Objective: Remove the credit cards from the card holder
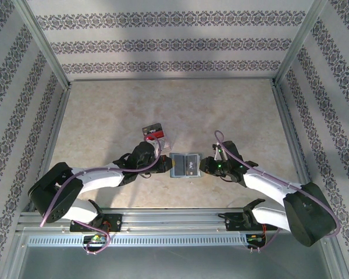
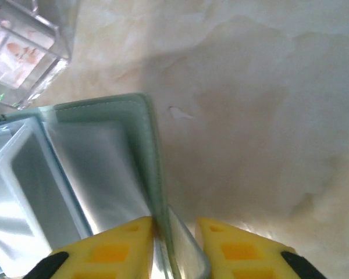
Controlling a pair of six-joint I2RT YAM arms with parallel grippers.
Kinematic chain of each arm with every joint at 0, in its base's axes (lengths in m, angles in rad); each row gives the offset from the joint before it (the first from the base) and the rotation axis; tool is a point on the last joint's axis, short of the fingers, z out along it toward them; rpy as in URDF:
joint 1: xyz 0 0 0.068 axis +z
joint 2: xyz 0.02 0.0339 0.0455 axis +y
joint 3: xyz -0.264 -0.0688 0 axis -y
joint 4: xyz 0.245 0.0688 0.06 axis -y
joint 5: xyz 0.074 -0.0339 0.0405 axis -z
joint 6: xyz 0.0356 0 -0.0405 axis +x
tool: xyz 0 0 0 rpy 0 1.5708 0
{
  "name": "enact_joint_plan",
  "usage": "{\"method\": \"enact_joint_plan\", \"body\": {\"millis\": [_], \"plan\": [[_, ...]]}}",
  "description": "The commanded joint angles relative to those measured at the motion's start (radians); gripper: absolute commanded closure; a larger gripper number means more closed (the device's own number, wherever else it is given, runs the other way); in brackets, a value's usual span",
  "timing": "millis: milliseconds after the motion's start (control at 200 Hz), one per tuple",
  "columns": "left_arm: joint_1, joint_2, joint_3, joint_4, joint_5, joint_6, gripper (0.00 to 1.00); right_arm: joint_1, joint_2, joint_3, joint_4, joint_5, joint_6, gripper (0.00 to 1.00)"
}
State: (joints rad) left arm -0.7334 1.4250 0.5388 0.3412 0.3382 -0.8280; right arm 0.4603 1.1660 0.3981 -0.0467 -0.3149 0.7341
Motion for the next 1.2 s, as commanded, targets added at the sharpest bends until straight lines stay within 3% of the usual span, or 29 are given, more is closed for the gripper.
{"method": "enact_joint_plan", "body": {"millis": [0, 165, 420, 665, 854, 1054, 1194], "plan": [[0.024, 0.024, 0.002, -0.082, -0.019, -0.009, 1.00, -0.019, -0.012, 0.031, -0.092, 0.105, -0.011, 0.72], [0.046, 0.049, -0.004, -0.091, -0.004, -0.026, 0.98, -0.037, -0.060, 0.045, -0.149, 0.126, -0.026, 0.70], [0.061, 0.018, 0.011, -0.177, -0.012, -0.020, 0.73, 0.021, -0.101, 0.120, -0.264, 0.191, -0.047, 0.66], [0.063, -0.083, 0.054, -0.374, -0.086, 0.008, 0.51, 0.091, -0.112, 0.185, -0.332, 0.253, -0.036, 0.66], [0.063, -0.145, 0.084, -0.495, -0.170, -0.008, 0.47, 0.140, -0.110, 0.240, -0.364, 0.268, -0.054, 0.67], [0.037, -0.167, 0.130, -0.492, -0.195, -0.031, 0.47, 0.224, -0.060, 0.329, -0.392, 0.319, -0.074, 0.67], [-0.008, -0.125, 0.163, -0.438, -0.235, -0.043, 0.49, 0.244, 0.018, 0.370, -0.364, 0.288, -0.082, 0.67]]}}
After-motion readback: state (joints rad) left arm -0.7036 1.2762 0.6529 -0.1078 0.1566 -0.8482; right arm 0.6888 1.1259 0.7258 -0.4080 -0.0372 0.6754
